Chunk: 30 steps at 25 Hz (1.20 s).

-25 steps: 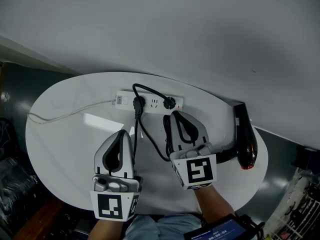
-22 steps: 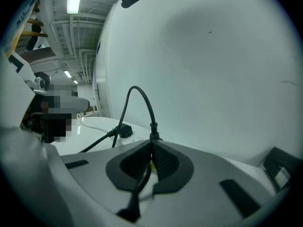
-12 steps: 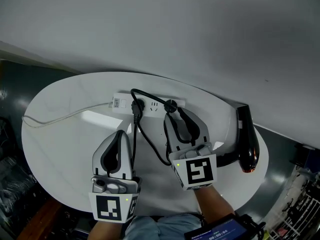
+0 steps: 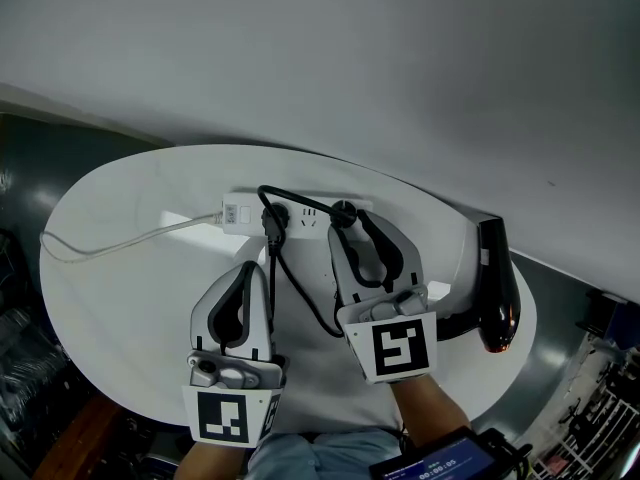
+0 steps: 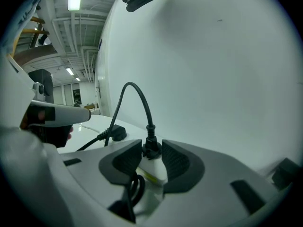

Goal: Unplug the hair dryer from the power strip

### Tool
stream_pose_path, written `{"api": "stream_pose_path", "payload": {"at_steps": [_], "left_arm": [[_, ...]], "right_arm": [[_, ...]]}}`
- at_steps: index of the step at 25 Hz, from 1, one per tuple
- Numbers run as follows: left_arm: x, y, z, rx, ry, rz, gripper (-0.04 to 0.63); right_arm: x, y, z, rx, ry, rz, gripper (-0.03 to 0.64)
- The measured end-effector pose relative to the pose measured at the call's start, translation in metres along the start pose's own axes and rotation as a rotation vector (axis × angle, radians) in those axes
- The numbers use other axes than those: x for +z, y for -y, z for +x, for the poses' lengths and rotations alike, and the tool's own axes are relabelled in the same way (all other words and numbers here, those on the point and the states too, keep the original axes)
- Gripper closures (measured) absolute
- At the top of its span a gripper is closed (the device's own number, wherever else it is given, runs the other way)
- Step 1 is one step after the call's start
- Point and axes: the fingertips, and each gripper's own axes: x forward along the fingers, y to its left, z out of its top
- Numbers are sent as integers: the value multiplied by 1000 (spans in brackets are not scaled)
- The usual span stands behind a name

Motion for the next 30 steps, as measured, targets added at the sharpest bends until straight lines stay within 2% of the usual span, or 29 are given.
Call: {"api": "stream_pose_path", "payload": {"at_steps": [13, 18, 20, 23, 27, 30], "left_arm": [[0, 1, 8, -3, -12, -9, 598], [-10, 3, 7, 14, -70, -79, 598], [-9, 3, 7, 9, -64, -72, 598], [-1, 1, 9, -5, -21, -21, 598], [-6, 1, 6, 8, -47, -50, 598], [0, 1, 7, -1, -18, -18, 597]], "right_arm": [[20, -1, 7, 35, -11, 12, 483], [11, -2, 11, 35, -40, -14, 483], [11, -2, 11, 26, -35, -11, 485], [11, -4, 10, 25, -35, -7, 494], [14, -4, 11, 27, -20, -35, 509], [14, -6, 10, 9, -17, -64, 532]]}}
